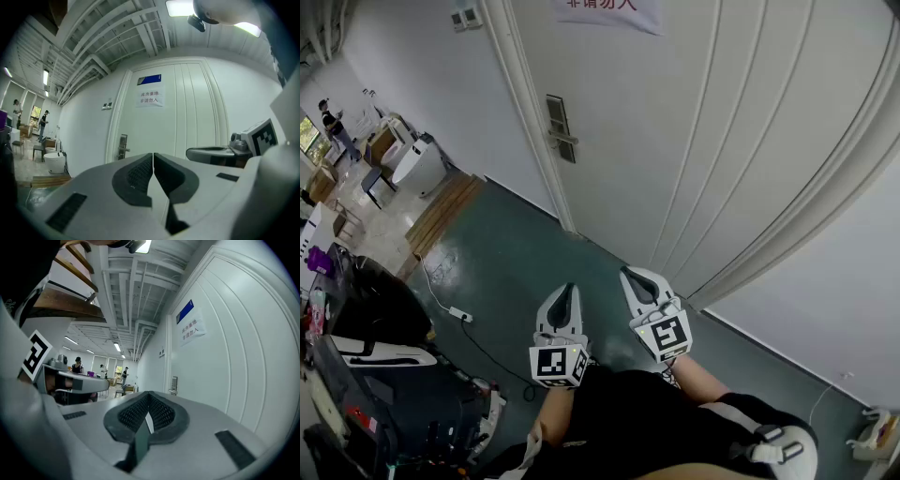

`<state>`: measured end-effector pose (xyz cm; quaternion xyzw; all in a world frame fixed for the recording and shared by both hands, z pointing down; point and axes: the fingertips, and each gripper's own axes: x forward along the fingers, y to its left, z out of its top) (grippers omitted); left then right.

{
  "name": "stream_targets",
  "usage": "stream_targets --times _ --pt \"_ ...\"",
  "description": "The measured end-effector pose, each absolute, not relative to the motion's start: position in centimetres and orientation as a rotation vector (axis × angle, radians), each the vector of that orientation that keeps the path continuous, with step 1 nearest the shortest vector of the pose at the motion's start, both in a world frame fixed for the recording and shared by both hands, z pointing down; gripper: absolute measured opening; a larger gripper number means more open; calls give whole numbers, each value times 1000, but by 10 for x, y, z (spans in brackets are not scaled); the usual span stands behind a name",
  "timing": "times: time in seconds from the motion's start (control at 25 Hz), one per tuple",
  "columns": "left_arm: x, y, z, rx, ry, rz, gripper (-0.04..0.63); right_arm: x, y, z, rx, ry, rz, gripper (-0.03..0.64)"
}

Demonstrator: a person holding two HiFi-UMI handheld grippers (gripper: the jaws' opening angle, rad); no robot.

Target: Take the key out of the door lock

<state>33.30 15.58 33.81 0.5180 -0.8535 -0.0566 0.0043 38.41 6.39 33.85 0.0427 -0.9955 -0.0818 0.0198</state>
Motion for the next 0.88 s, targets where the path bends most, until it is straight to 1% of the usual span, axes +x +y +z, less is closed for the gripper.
stream_targets --times 0.44,0.56,0.6,0.68,0.88 --pt "264 210 374 1547 -2618 -163 28 305 121 381 -32 -3064 -34 9" --pt "240 222 376 1566 -2614 -165 28 280 135 386 -92 -3075 148 55" --pt "232 225 375 1572 -2611 -165 28 274 138 387 -100 -3076 189 60" --pt "220 233 375 1582 -2602 -168 28 263 144 391 -92 -3072 214 72" --pt "199 253 389 1562 -2571 -187 28 242 160 402 -78 -3042 237 166"
